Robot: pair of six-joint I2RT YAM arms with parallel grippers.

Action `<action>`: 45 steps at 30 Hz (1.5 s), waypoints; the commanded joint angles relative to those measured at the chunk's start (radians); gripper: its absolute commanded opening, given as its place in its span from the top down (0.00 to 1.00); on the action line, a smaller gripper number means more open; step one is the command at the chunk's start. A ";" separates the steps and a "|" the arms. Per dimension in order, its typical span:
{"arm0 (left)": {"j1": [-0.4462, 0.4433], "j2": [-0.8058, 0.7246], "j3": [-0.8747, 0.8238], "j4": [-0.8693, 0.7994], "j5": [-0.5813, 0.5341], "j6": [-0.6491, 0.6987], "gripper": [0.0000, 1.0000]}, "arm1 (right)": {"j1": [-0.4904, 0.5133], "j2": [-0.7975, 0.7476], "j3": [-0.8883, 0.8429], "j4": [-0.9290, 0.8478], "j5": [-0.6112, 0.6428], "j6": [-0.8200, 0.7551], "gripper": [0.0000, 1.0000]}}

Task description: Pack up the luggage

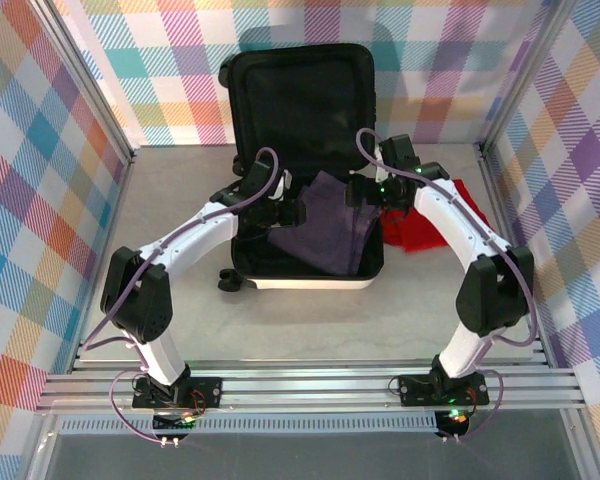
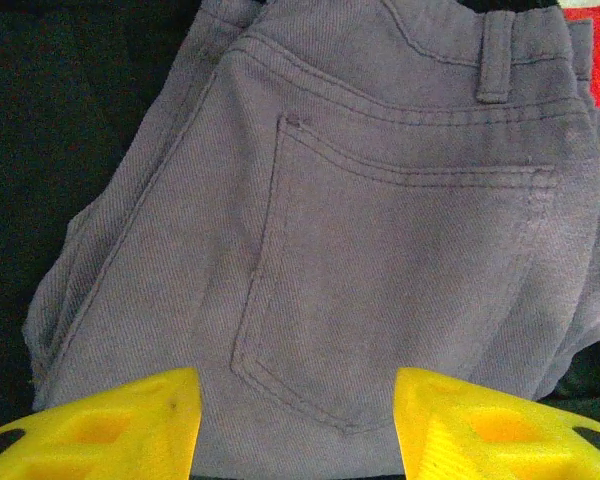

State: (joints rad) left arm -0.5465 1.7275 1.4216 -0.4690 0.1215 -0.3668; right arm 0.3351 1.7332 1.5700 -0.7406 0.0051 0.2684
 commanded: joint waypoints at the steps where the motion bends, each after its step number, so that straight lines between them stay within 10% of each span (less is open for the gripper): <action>1: 0.007 -0.034 -0.025 -0.025 -0.008 0.014 0.46 | 0.006 0.094 0.089 -0.051 0.045 0.007 0.04; 37: 0.008 -0.137 -0.124 -0.017 -0.013 0.000 0.47 | 0.055 0.293 0.233 -0.134 0.029 -0.018 0.28; 45: 0.008 -0.173 -0.133 -0.032 -0.036 0.000 0.47 | 0.061 0.315 0.280 -0.145 -0.011 -0.060 0.73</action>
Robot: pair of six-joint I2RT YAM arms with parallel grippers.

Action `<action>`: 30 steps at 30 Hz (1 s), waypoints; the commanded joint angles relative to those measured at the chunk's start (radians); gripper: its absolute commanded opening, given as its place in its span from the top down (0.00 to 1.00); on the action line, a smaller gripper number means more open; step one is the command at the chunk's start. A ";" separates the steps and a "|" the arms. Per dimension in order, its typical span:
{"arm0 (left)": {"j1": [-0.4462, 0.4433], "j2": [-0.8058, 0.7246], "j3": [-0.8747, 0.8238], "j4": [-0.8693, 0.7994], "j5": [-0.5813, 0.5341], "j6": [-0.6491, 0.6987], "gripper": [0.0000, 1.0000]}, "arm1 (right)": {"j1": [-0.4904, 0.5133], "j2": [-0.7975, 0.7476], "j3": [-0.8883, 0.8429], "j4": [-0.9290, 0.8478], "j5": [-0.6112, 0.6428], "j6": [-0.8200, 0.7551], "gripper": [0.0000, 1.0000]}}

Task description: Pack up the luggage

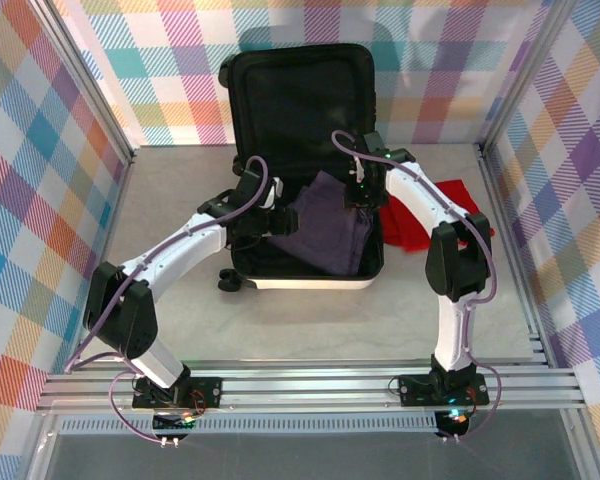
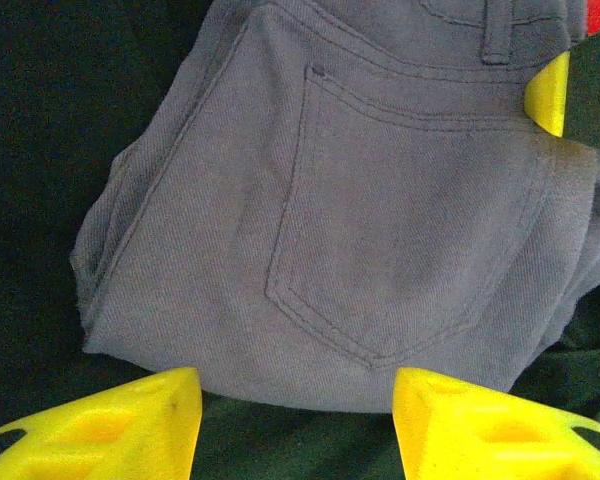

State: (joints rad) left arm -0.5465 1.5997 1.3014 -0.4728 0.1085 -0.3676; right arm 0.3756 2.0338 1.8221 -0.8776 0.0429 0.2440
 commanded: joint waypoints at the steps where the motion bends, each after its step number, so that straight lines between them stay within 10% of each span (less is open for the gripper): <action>1: 0.008 -0.051 -0.014 -0.033 -0.029 0.002 0.47 | 0.022 0.008 0.024 0.002 -0.067 -0.049 0.79; 20: 0.057 -0.237 -0.075 -0.064 -0.113 -0.037 0.47 | 0.060 -0.357 -0.328 0.293 -0.647 -0.429 0.93; 30: 0.057 -0.179 -0.076 -0.031 -0.069 -0.032 0.47 | 0.046 -0.091 -0.155 0.226 -0.267 -0.350 0.92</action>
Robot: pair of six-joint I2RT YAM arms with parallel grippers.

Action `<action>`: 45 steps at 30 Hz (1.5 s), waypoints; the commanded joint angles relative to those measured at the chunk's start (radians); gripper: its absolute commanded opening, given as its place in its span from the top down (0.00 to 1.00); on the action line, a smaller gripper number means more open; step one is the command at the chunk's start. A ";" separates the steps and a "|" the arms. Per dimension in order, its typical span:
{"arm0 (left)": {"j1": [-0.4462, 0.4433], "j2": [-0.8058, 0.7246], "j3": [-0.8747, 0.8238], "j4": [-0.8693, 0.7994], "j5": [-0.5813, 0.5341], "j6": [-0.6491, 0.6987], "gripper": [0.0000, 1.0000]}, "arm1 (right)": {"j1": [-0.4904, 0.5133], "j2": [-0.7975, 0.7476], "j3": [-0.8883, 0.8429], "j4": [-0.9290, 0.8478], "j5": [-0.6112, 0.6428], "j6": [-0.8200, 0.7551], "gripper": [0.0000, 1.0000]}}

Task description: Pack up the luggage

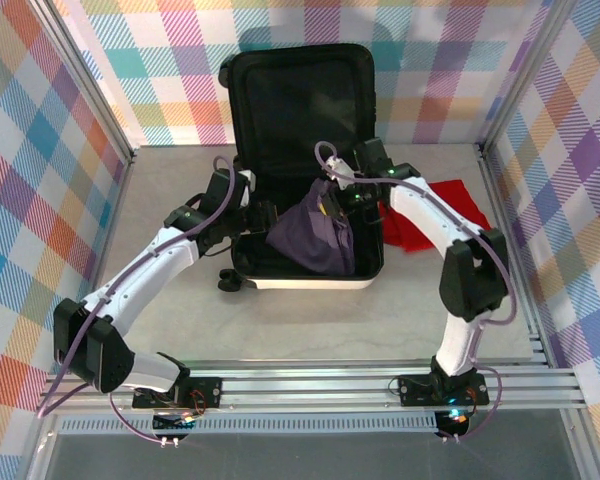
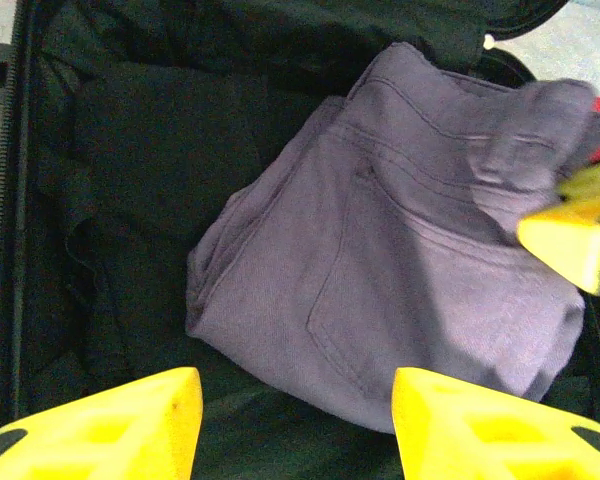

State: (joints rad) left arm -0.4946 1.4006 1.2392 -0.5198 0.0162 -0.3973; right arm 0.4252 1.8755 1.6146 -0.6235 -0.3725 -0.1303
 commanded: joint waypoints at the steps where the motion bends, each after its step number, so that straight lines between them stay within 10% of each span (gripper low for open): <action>1: 0.005 0.022 -0.014 0.018 0.025 -0.002 0.47 | -0.003 0.092 0.070 -0.035 0.206 0.069 0.92; 10: 0.006 0.040 -0.015 0.023 0.065 0.014 0.47 | -0.042 0.196 0.108 -0.129 0.566 0.219 0.85; 21: -0.008 0.119 0.003 0.061 0.109 0.003 0.47 | -0.052 -0.039 0.050 -0.089 0.435 0.248 0.43; 34: -0.019 0.244 0.076 0.128 0.177 -0.011 0.48 | -0.041 -0.090 -0.009 -0.065 0.146 0.291 0.52; 45: -0.024 0.306 0.144 0.043 0.073 -0.018 0.48 | -0.008 0.004 -0.119 -0.049 0.299 0.385 0.51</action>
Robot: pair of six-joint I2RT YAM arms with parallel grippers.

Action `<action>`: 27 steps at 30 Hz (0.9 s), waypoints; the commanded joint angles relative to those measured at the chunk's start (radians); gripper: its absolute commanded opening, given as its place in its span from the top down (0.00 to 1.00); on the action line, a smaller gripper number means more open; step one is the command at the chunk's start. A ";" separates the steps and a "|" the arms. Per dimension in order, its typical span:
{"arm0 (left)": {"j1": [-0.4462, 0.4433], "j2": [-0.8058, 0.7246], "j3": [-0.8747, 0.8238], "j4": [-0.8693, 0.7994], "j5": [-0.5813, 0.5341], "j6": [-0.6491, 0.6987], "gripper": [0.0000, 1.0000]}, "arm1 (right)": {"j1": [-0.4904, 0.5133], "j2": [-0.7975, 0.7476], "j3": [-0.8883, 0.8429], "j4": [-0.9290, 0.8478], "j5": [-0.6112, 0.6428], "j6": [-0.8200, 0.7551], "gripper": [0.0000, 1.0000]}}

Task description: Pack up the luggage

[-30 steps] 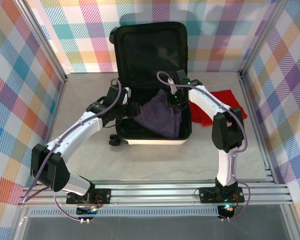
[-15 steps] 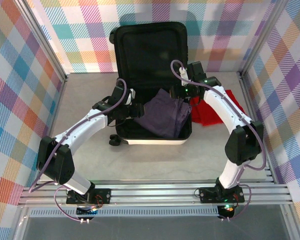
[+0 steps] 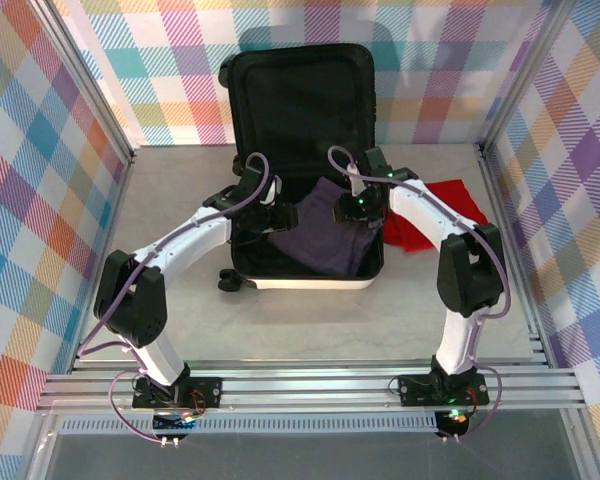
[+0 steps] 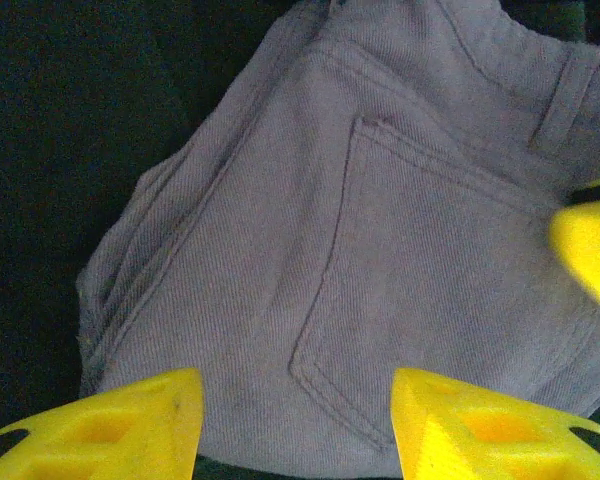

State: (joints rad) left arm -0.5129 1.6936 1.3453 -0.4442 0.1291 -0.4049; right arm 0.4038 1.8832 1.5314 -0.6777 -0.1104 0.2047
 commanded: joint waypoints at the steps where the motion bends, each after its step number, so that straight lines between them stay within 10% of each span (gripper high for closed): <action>1: -0.006 0.014 0.042 -0.036 -0.041 -0.009 0.47 | 0.018 0.007 -0.038 0.007 0.040 0.054 0.50; 20: -0.006 -0.050 -0.013 -0.028 -0.059 -0.011 0.47 | 0.057 0.282 0.022 0.114 -0.421 -0.015 0.50; 27: -0.010 -0.064 -0.022 -0.030 -0.051 -0.009 0.47 | 0.054 0.209 0.039 0.050 -0.309 -0.037 0.49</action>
State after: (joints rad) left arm -0.5133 1.6718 1.3338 -0.4686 0.0845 -0.4046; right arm 0.4381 2.0861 1.5898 -0.5388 -0.4412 0.1932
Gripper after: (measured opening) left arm 0.526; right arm 0.507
